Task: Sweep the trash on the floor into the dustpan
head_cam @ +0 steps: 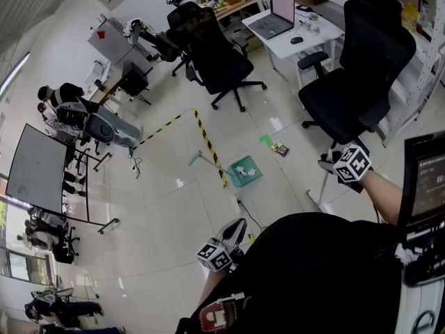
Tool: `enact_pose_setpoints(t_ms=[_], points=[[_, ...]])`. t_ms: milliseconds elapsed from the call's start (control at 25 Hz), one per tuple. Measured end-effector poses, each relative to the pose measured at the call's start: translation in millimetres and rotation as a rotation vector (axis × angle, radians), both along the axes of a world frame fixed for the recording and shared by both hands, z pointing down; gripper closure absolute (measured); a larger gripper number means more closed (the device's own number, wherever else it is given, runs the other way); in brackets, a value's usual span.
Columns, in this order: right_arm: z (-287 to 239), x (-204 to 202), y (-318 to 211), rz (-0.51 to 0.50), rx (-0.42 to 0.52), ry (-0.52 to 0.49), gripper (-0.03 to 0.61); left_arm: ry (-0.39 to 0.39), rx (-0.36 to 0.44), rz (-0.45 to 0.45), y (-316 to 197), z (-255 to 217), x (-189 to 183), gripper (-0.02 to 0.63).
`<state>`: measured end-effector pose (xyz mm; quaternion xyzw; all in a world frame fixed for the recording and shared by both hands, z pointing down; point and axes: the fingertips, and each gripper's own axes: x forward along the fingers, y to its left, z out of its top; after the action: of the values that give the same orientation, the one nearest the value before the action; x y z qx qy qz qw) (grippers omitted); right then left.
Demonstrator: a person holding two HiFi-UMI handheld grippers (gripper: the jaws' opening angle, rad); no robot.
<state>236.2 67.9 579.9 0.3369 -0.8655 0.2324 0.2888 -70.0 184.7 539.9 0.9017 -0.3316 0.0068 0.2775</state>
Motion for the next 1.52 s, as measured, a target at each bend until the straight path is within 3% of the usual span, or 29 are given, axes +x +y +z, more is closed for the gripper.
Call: enact_pose_setpoints(t_ms=[200,360,560,720,880,1160,1320,1520], points=[[7.9,-26.9,-41.8,0.029,-0.006,0.025,0.502,0.016,0.012,0.027,-49.2,7.9,-32.6,0.612],[3.5,-50.6,-93.6,0.083,0.005,0.049,0.503,0.071,0.046,0.068,-110.8,21.3,-64.9,0.612],[-1.4,-91.8,-148.2,0.151,-0.011,0.108,0.505,0.119,0.063,0.119,-183.1,32.4,-128.0,0.612],[-14.3,-127.2,-209.7,0.179,-0.012,0.163,0.505,0.124,0.062,0.145,-232.0,29.6,-177.9,0.612],[-15.2,-156.9,-273.2,0.143,0.001,0.220,0.506,0.094,0.039,0.132,-271.2,41.8,-207.9,0.612],[-12.8,-163.5,-388.8,0.085,0.017,0.242,0.508,0.069,-0.023,0.024,-317.2,37.5,-228.0,0.612],[3.6,-147.4,-462.0,0.042,0.024,0.221,0.508,0.011,-0.060,-0.045,-341.5,46.3,-209.8,0.612],[28.6,-126.6,-533.5,-0.010,0.008,0.208,0.508,0.010,-0.097,-0.176,-373.0,48.5,-180.1,0.612]])
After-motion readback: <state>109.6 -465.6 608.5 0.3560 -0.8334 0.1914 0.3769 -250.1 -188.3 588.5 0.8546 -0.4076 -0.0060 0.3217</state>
